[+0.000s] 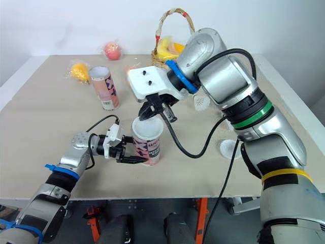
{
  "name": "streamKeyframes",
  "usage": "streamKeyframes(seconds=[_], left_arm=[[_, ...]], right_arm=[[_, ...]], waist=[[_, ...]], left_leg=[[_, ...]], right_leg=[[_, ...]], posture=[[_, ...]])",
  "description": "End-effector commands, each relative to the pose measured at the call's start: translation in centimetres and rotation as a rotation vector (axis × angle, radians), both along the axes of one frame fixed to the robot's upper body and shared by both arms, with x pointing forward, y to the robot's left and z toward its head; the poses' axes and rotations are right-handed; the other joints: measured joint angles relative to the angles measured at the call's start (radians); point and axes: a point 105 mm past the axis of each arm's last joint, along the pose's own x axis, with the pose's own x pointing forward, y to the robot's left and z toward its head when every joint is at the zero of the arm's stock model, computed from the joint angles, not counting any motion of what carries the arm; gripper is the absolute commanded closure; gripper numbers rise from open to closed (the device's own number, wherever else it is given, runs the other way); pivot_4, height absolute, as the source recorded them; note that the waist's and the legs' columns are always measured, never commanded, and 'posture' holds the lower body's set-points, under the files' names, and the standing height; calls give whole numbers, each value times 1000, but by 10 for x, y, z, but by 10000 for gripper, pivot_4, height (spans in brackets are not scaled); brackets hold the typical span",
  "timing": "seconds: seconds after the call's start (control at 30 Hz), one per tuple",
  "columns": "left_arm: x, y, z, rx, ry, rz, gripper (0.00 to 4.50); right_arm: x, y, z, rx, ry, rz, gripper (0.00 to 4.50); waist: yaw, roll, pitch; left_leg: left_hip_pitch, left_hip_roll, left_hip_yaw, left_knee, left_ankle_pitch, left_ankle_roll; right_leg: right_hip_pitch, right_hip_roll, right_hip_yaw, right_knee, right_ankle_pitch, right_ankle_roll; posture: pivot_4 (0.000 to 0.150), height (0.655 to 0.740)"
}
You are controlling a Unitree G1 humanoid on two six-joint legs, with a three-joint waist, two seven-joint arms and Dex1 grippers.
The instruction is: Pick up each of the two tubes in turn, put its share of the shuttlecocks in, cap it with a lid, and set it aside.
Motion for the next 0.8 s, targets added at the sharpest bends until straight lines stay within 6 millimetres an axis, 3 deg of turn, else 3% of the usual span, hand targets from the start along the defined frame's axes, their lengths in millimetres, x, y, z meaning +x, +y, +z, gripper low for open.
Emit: streamKeyframes(seconds=[0.03, 0.43, 0.8], left_arm=[[-1, 4, -18, 74, 59, 13, 14226], [0, 5, -18, 69, 63, 19, 14226], [2, 6, -18, 65, 66, 33, 14226]], right_arm=[[-4, 6, 14, -15, -44, 45, 44675], [4, 0, 8, -69, -82, 43, 44675], [-2, -9, -18, -156, -94, 108, 44675]], waist=[[0, 0, 0], [0, 0, 0], [0, -1, 0]], left_leg=[[0, 0, 0, 0, 0, 0], [0, 0, 0, 0, 0, 0], [0, 0, 0, 0, 0, 0]], right_leg=[[0, 0, 0, 0, 0, 0], [0, 0, 0, 0, 0, 0], [0, 0, -1, 0, -1, -1]], posture=[[1500, 7371], [1500, 7371], [1500, 7371]])
